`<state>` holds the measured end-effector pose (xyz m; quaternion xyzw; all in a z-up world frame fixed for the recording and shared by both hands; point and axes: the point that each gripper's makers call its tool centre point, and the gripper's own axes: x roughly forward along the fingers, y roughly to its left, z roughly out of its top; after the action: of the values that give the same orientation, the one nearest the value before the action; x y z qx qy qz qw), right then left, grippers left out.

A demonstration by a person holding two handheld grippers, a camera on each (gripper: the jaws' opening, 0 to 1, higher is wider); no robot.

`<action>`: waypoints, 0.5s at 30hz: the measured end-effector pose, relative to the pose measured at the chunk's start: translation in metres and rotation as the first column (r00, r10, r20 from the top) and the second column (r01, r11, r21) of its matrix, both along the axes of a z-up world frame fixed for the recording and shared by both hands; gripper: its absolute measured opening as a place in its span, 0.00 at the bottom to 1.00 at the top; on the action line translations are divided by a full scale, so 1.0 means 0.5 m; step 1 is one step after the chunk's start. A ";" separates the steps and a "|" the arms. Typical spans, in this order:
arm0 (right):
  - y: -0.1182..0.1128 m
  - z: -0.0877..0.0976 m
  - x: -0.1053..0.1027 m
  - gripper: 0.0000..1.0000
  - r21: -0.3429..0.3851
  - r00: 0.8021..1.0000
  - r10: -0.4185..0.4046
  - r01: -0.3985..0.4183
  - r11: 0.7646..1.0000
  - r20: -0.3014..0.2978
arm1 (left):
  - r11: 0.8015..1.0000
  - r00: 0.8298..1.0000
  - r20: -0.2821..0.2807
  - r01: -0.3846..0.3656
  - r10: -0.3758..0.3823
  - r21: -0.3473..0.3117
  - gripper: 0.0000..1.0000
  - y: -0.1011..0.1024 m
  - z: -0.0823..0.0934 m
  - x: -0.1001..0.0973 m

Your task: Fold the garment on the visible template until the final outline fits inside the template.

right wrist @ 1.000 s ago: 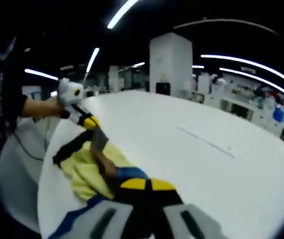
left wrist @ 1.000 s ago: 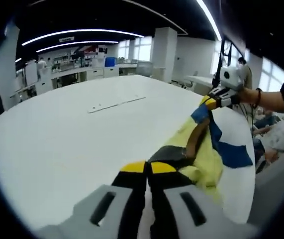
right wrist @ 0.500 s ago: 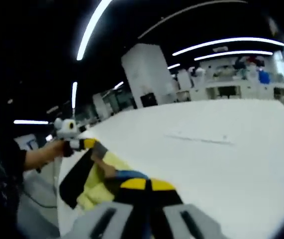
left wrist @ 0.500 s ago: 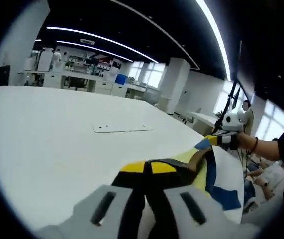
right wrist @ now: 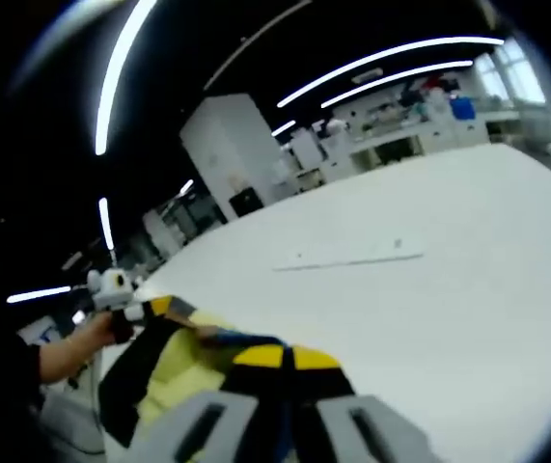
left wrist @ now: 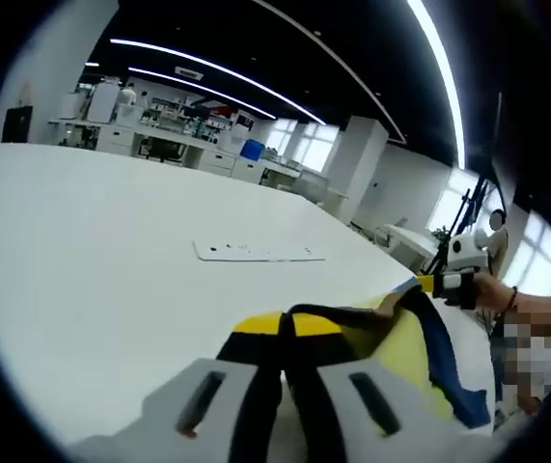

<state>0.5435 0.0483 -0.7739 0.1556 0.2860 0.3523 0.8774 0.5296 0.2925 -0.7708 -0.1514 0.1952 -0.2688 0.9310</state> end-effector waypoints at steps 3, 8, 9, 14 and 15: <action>-0.005 -0.033 0.019 0.00 -0.032 0.999 -0.030 0.029 0.999 -0.028 | 1.000 1.000 -0.015 -0.011 0.011 0.028 0.00 -0.004 -0.031 0.021; -0.014 -0.076 0.045 0.00 -0.059 0.989 -0.108 0.102 0.993 -0.104 | 0.997 0.996 -0.062 -0.054 0.058 0.063 0.00 -0.010 -0.082 0.043; -0.018 -0.083 0.043 0.00 -0.094 0.988 -0.119 0.110 0.989 -0.098 | 0.995 0.996 -0.067 -0.059 0.064 0.079 0.00 -0.013 -0.092 0.045; -0.018 -0.109 0.055 0.00 -0.190 0.990 -0.116 0.100 0.977 -0.076 | 0.987 0.995 -0.072 -0.061 0.073 0.147 0.00 -0.005 -0.119 0.055; -0.019 -0.110 0.058 0.00 -0.193 0.991 -0.117 0.102 0.976 -0.069 | 0.985 0.995 -0.071 -0.060 0.072 0.162 0.00 -0.004 -0.122 0.056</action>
<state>0.5726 0.0389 -0.8291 0.1012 0.3440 0.2682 0.8941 0.5574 0.2907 -0.8316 -0.0931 0.2466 -0.2154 0.9403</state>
